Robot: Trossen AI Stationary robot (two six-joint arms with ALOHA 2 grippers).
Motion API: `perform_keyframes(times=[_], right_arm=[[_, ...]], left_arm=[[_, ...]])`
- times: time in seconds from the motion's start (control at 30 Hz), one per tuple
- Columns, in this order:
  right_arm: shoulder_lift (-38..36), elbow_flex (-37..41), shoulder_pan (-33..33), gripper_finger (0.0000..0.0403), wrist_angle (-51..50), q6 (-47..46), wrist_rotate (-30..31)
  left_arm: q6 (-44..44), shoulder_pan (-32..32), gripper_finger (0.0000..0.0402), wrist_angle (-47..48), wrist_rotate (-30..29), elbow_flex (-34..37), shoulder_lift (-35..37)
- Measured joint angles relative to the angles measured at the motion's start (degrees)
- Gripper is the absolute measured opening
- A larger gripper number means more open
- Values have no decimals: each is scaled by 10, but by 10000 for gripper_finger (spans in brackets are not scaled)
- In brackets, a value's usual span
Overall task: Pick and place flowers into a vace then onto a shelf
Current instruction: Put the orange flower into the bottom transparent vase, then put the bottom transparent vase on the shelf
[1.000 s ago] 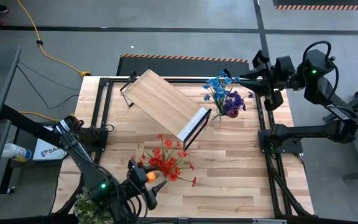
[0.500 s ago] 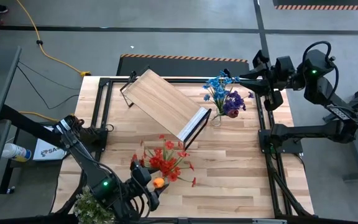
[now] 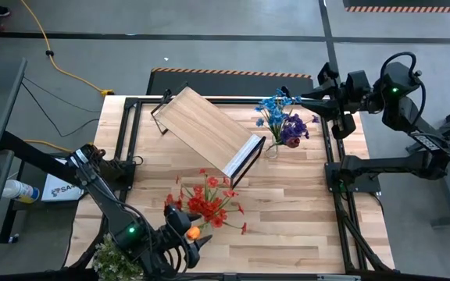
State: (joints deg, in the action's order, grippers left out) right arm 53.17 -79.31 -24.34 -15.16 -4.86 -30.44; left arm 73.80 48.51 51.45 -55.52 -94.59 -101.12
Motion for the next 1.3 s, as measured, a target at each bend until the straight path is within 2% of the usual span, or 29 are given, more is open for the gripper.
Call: perform_keyframes(times=[0.1,0.57,1.1,1.3], right_arm=[[0,0,0,110,0,0,0],[0,0,0,110,0,4,0],[-1,0,0,110,0,7,-2],[-8,0,0,110,0,10,-2]], left_arm=[[0,5,372,-4,24,0,4],[6,47,372,-6,-6,0,15],[121,93,372,-1,8,0,23],[144,94,372,-33,40,0,23]])
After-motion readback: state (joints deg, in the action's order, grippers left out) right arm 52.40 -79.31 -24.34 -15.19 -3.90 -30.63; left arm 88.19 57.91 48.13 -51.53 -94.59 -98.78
